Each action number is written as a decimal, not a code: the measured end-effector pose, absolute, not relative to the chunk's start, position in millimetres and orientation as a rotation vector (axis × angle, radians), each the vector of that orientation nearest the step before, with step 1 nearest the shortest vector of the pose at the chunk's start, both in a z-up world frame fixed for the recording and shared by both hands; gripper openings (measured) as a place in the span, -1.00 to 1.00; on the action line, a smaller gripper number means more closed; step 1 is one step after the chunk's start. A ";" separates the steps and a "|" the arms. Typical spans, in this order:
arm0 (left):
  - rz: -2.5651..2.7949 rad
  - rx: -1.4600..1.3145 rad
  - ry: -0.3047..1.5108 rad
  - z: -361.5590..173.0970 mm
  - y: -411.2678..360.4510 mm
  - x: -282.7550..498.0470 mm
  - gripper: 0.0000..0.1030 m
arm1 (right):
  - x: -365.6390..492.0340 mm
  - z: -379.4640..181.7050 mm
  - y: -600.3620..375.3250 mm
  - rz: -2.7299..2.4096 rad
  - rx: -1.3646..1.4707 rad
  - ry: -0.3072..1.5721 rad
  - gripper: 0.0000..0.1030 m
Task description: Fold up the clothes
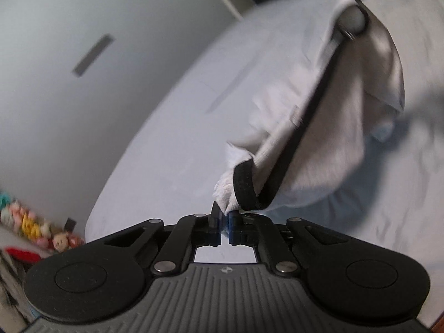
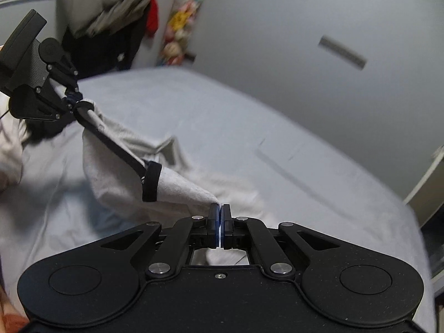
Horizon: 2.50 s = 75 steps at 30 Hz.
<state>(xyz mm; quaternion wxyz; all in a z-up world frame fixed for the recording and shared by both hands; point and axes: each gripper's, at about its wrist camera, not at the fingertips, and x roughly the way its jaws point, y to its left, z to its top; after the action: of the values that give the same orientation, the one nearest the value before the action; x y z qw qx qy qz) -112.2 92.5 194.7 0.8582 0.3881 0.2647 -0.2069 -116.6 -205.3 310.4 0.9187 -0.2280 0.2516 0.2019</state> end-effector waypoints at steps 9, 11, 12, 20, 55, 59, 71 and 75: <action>-0.340 0.751 0.386 297.5 89.6 -175.5 -1.00 | -163.0 385.2 -221.1 0.328 -0.401 0.341 -1.00; -0.354 0.730 0.391 309.2 88.6 -182.9 -1.00 | -165.1 386.8 -222.5 0.320 -0.413 0.346 -1.00; -0.362 0.731 0.395 310.9 87.5 -184.8 -1.00 | -165.7 387.1 -223.2 0.316 -0.421 0.350 -1.00; -0.457 0.782 0.531 257.2 71.8 -172.6 -0.95 | -128.2 358.7 -242.3 0.244 -0.425 0.493 -1.00; -1.449 2.143 0.098 22.5 35.8 -226.3 -0.18 | -108.2 240.0 -274.9 0.414 -0.127 0.922 -0.77; -1.493 2.131 0.192 16.8 28.5 -223.4 -0.26 | -104.9 235.3 -277.9 0.412 -0.100 0.933 -0.77; -1.134 1.655 0.603 71.8 31.2 -167.6 -0.92 | -111.5 226.4 -272.5 0.450 -0.161 0.971 -0.76; -0.927 1.410 0.737 99.2 49.4 -128.2 -0.92 | -113.5 224.0 -262.4 0.516 -0.180 0.975 -0.76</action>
<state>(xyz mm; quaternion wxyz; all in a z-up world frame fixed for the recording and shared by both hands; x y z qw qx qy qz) -128.2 49.4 99.2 0.6053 0.6097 0.3185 -0.4005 -113.5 -262.4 224.0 0.8479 -0.0852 0.4624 0.2448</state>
